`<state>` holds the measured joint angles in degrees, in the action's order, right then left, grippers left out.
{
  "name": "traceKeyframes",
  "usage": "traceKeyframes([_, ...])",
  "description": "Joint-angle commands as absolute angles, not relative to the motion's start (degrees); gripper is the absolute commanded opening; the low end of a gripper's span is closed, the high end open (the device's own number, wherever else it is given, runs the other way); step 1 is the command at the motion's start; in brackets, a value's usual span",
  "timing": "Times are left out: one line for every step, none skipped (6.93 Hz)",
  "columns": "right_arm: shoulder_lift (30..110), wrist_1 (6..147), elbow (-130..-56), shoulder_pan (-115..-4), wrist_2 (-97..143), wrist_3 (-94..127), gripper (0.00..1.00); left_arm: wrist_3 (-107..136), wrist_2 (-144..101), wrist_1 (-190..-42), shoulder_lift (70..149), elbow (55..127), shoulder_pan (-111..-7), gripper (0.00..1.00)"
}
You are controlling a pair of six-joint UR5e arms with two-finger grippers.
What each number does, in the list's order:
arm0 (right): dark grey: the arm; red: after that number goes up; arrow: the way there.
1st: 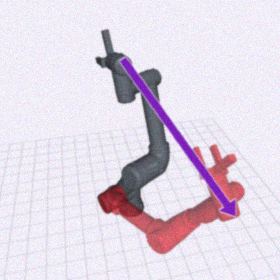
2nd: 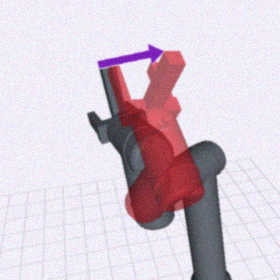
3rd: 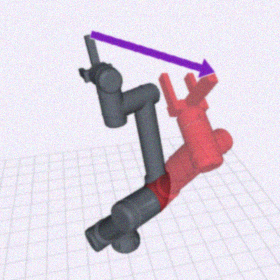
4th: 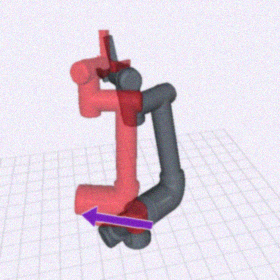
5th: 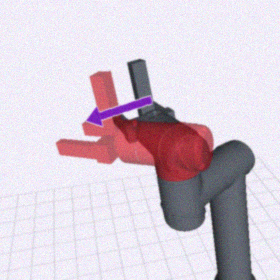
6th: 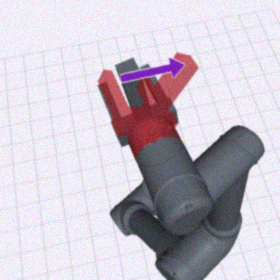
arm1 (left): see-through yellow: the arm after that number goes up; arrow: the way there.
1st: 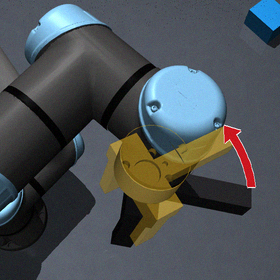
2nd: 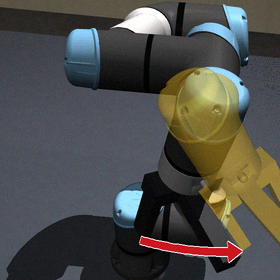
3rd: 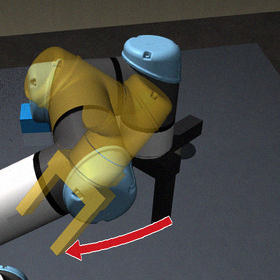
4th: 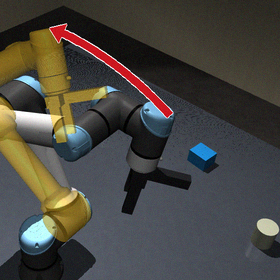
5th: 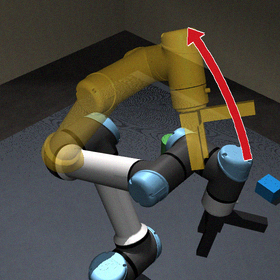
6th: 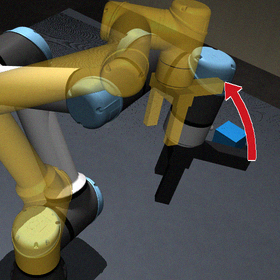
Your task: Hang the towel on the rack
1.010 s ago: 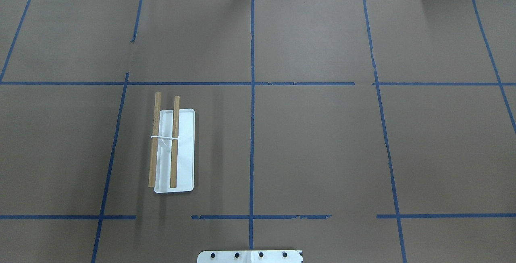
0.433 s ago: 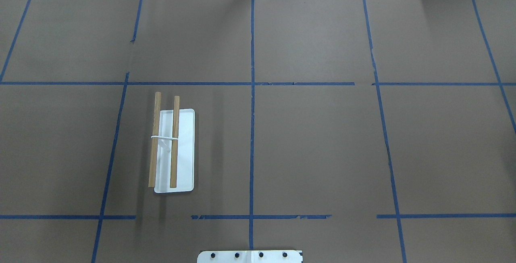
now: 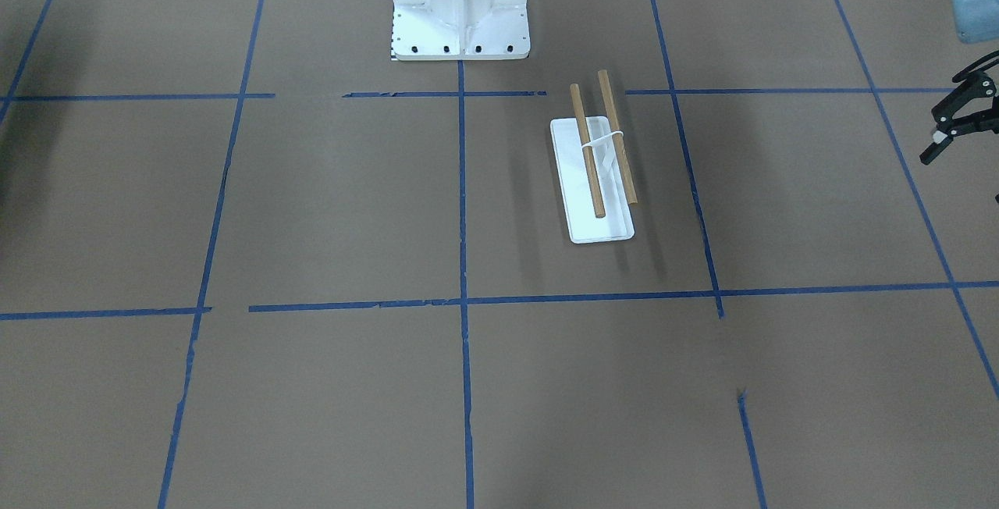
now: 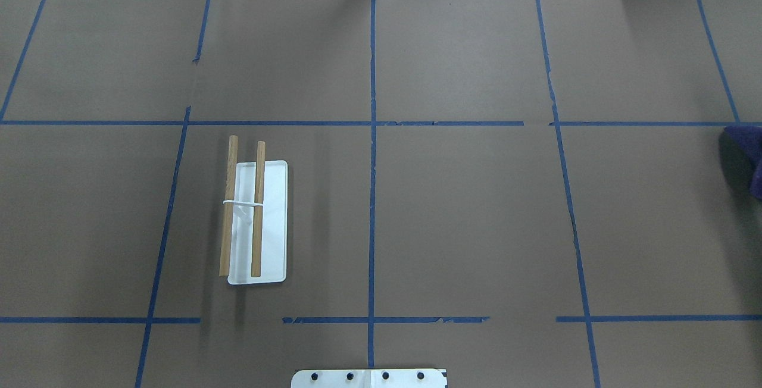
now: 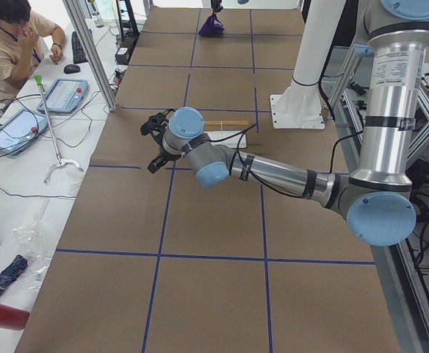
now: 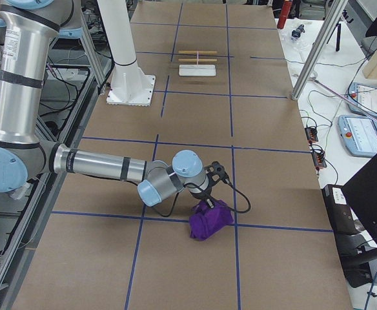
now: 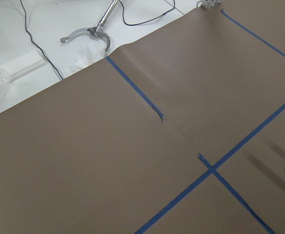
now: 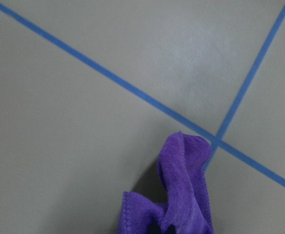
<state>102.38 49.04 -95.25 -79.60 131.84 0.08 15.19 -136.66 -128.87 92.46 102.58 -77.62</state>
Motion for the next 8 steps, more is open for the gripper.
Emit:
traceKeyframes([101.78, 48.87, -106.63, -78.5, 135.78, 12.85, 0.0, 37.76, -131.15, -120.02, 92.63, 112.27, -72.36, 1.0])
traceKeyframes([101.43, 48.87, -114.36, -74.14, 134.92, 23.62, 0.0, 51.45, -130.7, -115.97, 96.47, 114.59, -66.94, 0.91])
traceKeyframes([97.08, 48.87, -116.52, -72.26, 135.0, 29.65, 0.0, 64.9, -130.26, -114.36, 100.33, 114.61, -63.32, 0.82])
traceKeyframes([91.38, 48.87, -117.15, -68.42, 132.91, 35.8, 0.0, 77.83, -126.34, -111.82, 104.72, 114.61, -59.71, 0.76])
traceKeyframes([86.53, 48.87, -117.16, -64.12, 129.32, 40.21, 0.0, 83.96, -124.82, -110.93, 107.9, 114.26, -57.59, 0.75])
traceKeyframes([80.48, 48.95, -117.25, -58.16, 122.85, 42.43, 0.0, 91.24, -124.8, -109.79, 113.15, 112.87, -54.96, 0.75])
traceKeyframes([73.46, 50.0, -117.16, -52.18, 117.22, 43.5, 0.0, 96.36, -123.15, -107.86, 117.55, 110.42, -51.1, 0.74])
traceKeyframes([69.39, 50.44, -117.25, -46.38, 111.24, 43.51, 0.0, 100.59, -122.26, -107.58, 120.29, 109.17, -49.76, 0.74])
